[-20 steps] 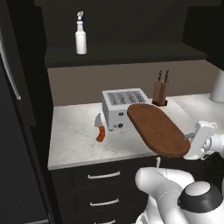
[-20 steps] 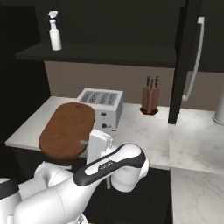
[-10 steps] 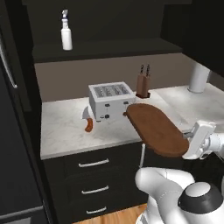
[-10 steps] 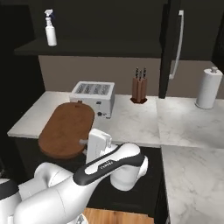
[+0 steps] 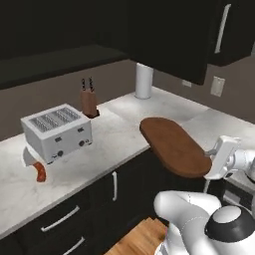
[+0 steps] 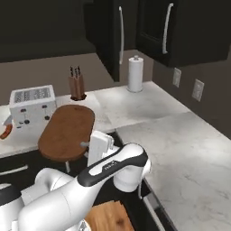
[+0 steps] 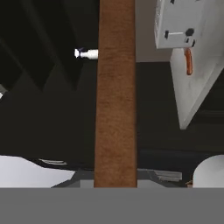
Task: Move the cutting board and knife to the sink. Then move spray from the cabinet to the counter.
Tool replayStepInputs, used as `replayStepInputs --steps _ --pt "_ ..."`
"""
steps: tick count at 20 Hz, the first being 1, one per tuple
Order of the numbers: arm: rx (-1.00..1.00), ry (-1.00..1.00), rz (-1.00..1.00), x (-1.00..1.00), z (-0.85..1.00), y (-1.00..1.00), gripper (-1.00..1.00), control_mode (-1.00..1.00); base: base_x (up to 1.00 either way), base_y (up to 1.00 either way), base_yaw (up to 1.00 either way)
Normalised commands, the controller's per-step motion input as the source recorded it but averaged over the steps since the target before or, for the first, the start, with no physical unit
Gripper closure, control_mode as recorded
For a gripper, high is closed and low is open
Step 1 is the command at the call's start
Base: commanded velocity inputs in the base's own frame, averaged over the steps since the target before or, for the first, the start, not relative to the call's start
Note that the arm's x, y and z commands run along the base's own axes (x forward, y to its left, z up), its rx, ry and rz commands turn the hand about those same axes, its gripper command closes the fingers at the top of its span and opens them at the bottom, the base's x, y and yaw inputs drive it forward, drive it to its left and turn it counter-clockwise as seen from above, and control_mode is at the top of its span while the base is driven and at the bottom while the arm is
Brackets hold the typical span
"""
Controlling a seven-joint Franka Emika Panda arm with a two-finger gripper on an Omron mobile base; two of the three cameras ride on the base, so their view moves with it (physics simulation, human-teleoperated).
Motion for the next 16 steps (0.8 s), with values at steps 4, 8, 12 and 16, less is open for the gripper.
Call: replayStepInputs --steps 4,8,12,16 --pt "0.0 0.0 0.0 0.0 0.0 0.0 1.0 1.0 -0.15 0.22 -0.78" --pt "0.0 0.0 0.0 0.0 0.0 0.0 1.0 1.0 -0.07 0.21 -0.81" --pt "0.0 0.0 0.0 0.0 0.0 0.0 1.0 1.0 -0.01 0.21 -0.75" --pt "0.0 0.0 0.0 0.0 0.0 0.0 1.0 1.0 0.08 0.0 -0.44"
